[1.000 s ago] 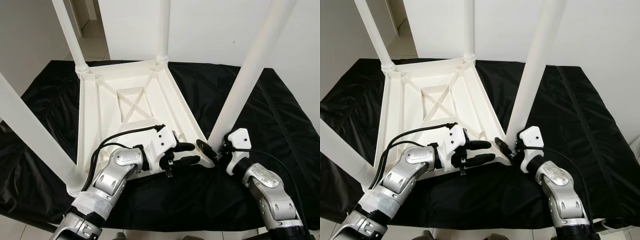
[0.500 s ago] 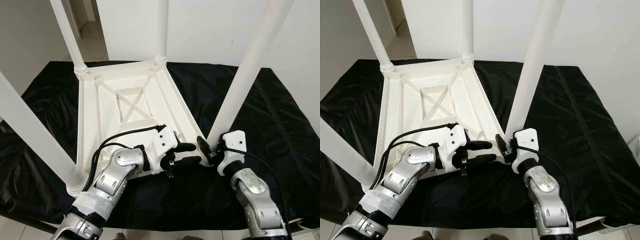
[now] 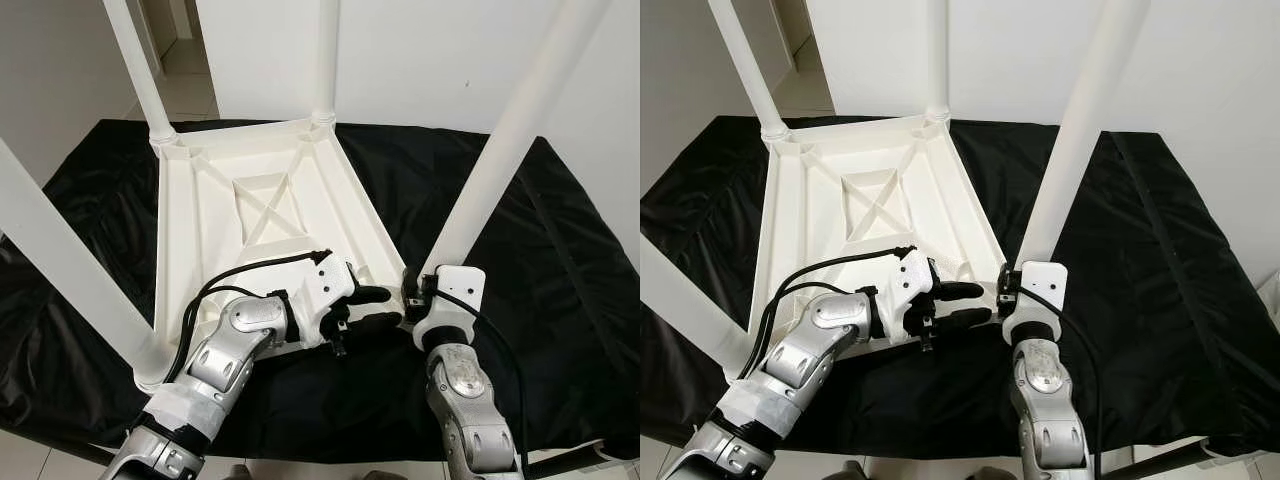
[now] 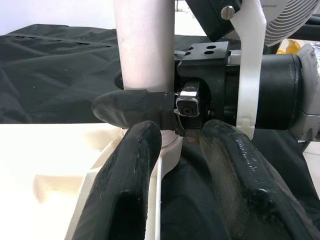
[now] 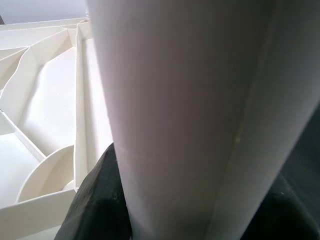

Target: Building children table

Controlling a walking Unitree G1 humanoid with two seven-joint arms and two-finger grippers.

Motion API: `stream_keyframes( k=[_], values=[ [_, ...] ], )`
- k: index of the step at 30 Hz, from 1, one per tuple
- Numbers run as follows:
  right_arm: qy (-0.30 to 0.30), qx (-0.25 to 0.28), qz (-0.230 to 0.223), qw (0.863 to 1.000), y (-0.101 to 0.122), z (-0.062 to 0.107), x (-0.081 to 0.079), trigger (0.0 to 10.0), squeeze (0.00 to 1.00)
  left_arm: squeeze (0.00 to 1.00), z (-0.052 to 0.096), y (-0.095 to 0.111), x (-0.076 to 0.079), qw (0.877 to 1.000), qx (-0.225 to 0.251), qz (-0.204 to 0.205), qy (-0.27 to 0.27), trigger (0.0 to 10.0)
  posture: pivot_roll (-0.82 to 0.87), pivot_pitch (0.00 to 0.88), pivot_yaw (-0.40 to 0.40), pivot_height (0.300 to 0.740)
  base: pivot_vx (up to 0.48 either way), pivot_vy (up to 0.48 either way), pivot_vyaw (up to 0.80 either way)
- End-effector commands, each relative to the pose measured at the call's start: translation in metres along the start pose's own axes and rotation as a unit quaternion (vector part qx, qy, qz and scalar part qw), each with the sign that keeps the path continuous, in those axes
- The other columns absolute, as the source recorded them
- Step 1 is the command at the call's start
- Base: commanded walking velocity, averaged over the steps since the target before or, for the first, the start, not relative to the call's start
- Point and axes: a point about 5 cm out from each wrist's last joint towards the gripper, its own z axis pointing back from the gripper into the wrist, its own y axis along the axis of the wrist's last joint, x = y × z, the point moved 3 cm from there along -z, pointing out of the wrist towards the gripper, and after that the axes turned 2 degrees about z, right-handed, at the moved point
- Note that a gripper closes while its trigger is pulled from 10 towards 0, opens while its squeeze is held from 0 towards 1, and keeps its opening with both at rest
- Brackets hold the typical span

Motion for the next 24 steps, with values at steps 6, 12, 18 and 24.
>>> stream_keyframes(
  k=[6, 12, 18, 24],
  values=[
    [0.018, -0.005, -0.034, 0.999, -0.001, 0.006, -0.01, 10.0, 1.0, 0.0, -0.001, 0.001, 0.002, 1.0, -0.001, -0.005, -0.001, 10.0, -0.09, 0.0, 0.01, 0.74, 0.0, 0.0, 0.0],
    [0.067, 0.001, -0.023, 0.997, -0.002, 0.013, -0.005, 10.0, 0.0, 0.0, 0.0, 0.001, 0.002, 1.0, -0.001, -0.004, 0.0, 10.0, -0.08, 0.0, 0.008, 0.74, 0.0, 0.0, 0.0],
    [0.141, 0.012, 0.0, 0.99, -0.001, 0.02, 0.001, 10.0, 0.0, 0.0, 0.0, 0.0, 0.004, 1.0, -0.004, -0.007, -0.001, 10.0, -0.08, 0.0, 0.008, 0.74, 0.0, 0.0, 0.0],
    [0.209, 0.018, 0.047, 0.977, 0.001, 0.025, 0.026, 10.0, 0.0, 0.0, -0.001, -0.001, 0.004, 1.0, -0.006, -0.01, -0.005, 10.0, -0.09, 0.0, 0.012, 0.74, 0.0, 0.0, 0.0]
  ],
)
